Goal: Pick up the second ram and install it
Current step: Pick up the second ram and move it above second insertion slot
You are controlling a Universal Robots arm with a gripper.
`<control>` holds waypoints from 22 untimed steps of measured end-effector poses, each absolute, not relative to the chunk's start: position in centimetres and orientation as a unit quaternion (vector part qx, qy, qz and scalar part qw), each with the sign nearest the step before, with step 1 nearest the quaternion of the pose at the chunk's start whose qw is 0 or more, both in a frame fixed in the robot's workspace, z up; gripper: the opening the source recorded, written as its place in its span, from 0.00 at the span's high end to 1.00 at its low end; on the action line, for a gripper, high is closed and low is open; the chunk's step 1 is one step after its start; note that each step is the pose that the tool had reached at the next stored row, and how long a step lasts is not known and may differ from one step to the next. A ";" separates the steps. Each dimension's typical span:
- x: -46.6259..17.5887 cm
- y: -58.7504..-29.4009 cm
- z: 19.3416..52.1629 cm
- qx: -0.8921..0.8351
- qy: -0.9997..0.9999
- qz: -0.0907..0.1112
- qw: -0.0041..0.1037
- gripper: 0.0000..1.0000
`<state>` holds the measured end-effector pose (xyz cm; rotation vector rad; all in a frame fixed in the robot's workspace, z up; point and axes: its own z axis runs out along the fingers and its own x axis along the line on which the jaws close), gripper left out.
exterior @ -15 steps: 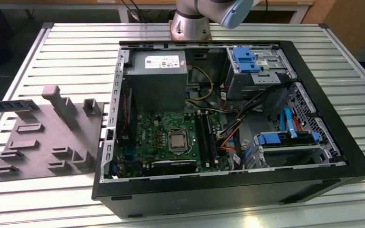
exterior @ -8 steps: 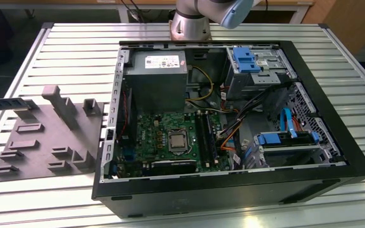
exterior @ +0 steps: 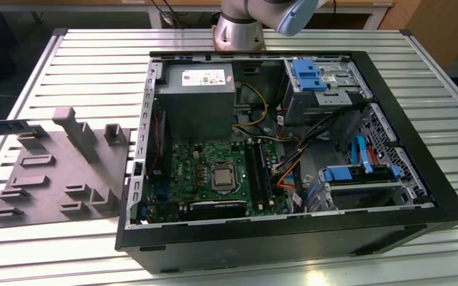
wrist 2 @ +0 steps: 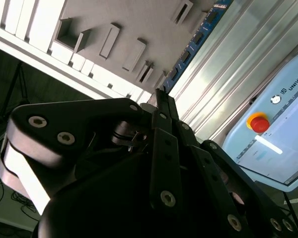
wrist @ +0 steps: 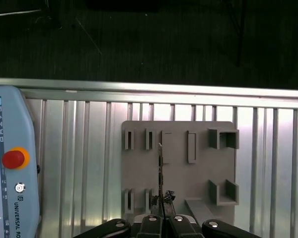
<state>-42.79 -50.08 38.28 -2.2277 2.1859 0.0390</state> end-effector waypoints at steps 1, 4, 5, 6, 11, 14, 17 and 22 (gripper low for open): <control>-42.8 -50.1 38.3 -0.714 0.700 0.013 0.010 0.89; -42.8 -50.1 38.6 -0.714 0.700 0.013 0.010 0.89; -42.8 -50.1 38.7 -0.714 0.700 0.013 0.010 0.89; -42.8 -50.1 38.7 -0.714 0.700 0.013 0.010 0.89; -42.8 -50.1 39.1 -0.714 0.700 0.013 0.011 0.89; -42.8 -50.1 39.4 -0.714 0.700 0.013 0.011 0.89; -42.8 -50.1 39.6 -0.714 0.700 0.013 0.011 0.89; -42.8 -50.1 40.0 -0.714 0.700 0.013 0.012 0.89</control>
